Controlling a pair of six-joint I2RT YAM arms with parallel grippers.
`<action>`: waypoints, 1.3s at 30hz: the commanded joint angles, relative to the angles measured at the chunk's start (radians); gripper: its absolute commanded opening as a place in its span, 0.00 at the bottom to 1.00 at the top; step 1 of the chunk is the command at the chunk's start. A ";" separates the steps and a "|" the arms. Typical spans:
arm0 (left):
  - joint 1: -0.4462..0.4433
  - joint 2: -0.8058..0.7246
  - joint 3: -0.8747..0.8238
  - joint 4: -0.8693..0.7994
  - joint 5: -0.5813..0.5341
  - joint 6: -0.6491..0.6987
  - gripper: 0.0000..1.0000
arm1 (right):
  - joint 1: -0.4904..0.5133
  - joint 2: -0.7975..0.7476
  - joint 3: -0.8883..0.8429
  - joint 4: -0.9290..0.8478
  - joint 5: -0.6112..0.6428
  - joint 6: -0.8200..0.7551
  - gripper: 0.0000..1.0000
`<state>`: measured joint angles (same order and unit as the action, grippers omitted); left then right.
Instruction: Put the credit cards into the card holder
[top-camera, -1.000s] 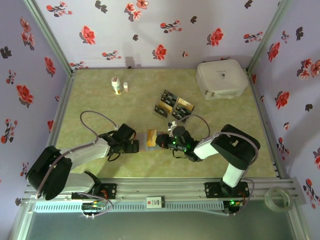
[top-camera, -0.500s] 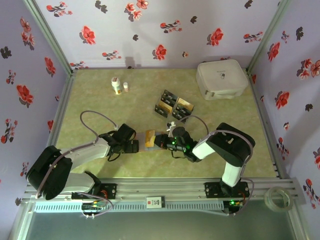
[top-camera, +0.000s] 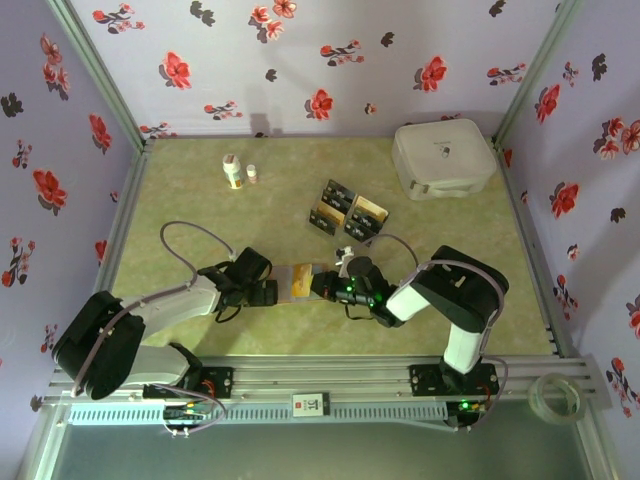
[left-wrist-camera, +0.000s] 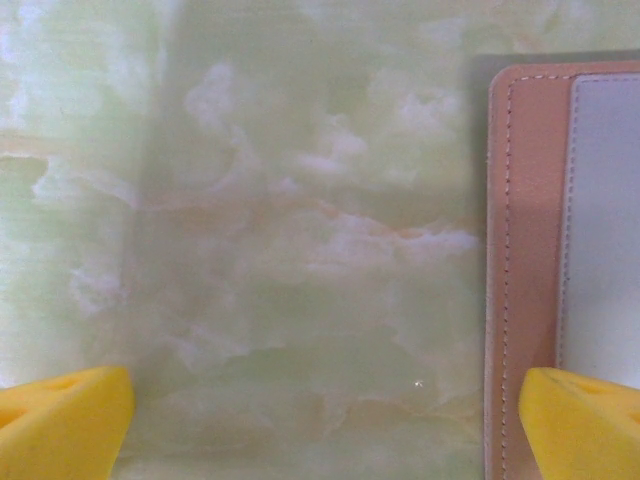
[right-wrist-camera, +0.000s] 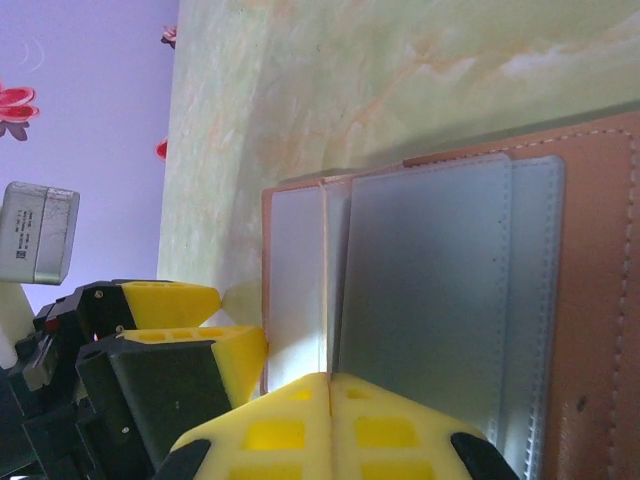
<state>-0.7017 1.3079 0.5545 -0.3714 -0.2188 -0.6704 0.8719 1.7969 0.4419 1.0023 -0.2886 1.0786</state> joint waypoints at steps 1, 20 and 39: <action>0.003 0.013 0.010 -0.031 -0.029 -0.003 1.00 | 0.007 0.024 -0.017 0.035 0.004 0.012 0.00; 0.001 0.014 0.011 -0.030 -0.030 -0.004 1.00 | 0.009 0.054 -0.015 0.036 -0.018 0.030 0.00; -0.004 0.017 0.009 -0.025 -0.029 -0.006 1.00 | 0.007 0.068 0.024 0.004 -0.064 0.012 0.00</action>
<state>-0.7021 1.3079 0.5545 -0.3714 -0.2188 -0.6704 0.8715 1.8462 0.4503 1.0393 -0.3252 1.1038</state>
